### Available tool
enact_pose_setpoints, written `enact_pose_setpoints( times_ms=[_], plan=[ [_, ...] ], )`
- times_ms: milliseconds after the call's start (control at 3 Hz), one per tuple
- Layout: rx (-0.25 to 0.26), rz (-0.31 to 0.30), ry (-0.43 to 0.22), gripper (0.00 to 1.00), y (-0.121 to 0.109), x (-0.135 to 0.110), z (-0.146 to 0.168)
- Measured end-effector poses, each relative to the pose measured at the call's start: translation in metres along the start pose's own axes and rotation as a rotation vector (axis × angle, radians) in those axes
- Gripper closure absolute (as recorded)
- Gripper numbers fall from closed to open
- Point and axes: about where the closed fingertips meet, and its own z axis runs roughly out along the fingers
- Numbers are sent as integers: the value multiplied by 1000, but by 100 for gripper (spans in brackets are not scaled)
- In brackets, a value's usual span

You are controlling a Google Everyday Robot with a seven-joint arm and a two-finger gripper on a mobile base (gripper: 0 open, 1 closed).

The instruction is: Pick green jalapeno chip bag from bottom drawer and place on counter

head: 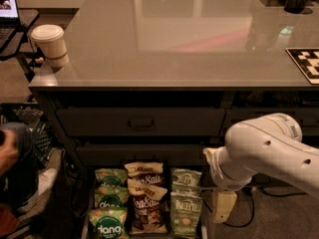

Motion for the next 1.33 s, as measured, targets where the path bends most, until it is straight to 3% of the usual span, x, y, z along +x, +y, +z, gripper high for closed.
enact_pose_setpoints(
  times_ms=[333,667,1000,1333],
  plan=[
    [-2,0,-1,0,0,0,1],
    [-4,43,21,0,-3,8,27],
    [-5,56,72,0,-8,21,95],
    [-25,130,124,0,-20,35,138]
  ],
)
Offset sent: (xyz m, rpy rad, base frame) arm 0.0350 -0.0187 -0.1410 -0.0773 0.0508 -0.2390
